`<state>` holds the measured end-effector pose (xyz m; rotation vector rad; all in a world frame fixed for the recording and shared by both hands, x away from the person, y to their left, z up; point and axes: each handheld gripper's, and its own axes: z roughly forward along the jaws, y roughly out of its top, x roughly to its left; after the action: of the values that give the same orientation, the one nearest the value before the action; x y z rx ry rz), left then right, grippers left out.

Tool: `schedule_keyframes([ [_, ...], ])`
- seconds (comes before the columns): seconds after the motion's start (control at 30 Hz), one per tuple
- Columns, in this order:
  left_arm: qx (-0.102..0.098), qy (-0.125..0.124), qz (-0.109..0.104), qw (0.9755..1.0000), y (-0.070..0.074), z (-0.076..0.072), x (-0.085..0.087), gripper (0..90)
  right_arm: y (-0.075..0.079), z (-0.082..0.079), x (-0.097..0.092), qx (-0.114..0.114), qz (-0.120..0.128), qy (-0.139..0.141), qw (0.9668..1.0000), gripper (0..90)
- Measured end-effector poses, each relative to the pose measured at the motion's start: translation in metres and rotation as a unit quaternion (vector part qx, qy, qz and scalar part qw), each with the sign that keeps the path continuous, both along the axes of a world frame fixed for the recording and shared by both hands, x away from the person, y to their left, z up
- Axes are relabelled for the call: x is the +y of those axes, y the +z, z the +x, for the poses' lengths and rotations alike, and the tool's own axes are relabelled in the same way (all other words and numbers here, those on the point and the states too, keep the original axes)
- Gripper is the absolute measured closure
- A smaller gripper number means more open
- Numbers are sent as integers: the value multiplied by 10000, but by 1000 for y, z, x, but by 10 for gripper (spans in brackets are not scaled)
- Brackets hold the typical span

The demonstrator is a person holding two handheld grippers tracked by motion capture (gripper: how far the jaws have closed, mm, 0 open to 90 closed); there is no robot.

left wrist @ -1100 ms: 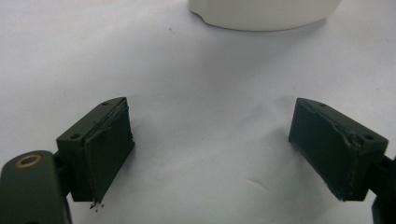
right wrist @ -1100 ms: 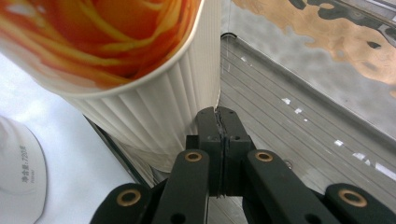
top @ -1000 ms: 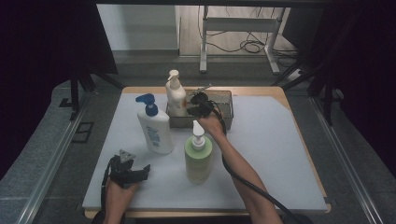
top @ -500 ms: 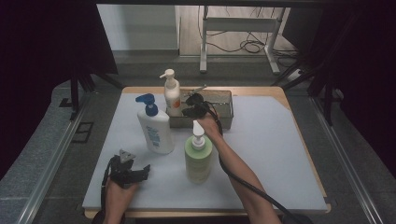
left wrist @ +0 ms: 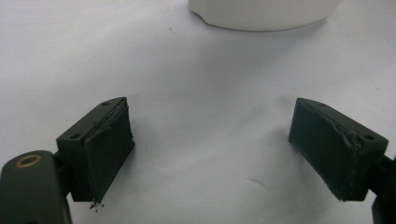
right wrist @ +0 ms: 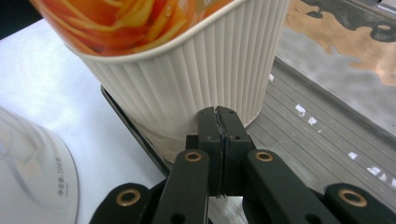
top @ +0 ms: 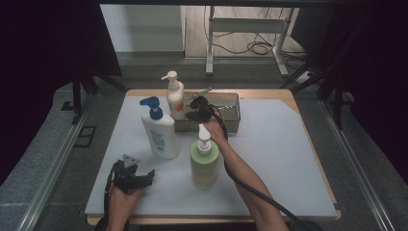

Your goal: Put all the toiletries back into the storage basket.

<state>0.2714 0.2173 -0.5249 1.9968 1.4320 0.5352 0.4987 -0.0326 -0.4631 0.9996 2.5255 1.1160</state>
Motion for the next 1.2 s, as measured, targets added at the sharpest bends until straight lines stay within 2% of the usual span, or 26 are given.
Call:
schedule_keyframes([
  [0.2, 1, -1, 2, 10000, 0, 0, 0, 129, 0, -1, -1, 19, 23, 46, 10000, 887],
  [0.4, 0, 0, 1, 10000, 0, 0, 0, 129, 0, -3, -3, -55, -74, 96, 9999, 849],
  [0.53, -1, 1, 0, 10000, 0, 0, 0, 129, 4, -6, -6, -91, -62, 129, 9999, 830],
  [0.77, -1, 0, -2, 10000, 0, 0, 0, 129, 15, -13, -12, -284, -35, 230, 9993, 790],
  [1.0, -1, 0, -1, 10000, 0, 0, 0, 129, 28, -21, -23, -479, 46, 207, 9986, 681],
  [1.2, -7, -1, -5, 10000, 0, 0, 0, 129, 36, -30, -34, -550, 162, 213, 9981, 511],
])
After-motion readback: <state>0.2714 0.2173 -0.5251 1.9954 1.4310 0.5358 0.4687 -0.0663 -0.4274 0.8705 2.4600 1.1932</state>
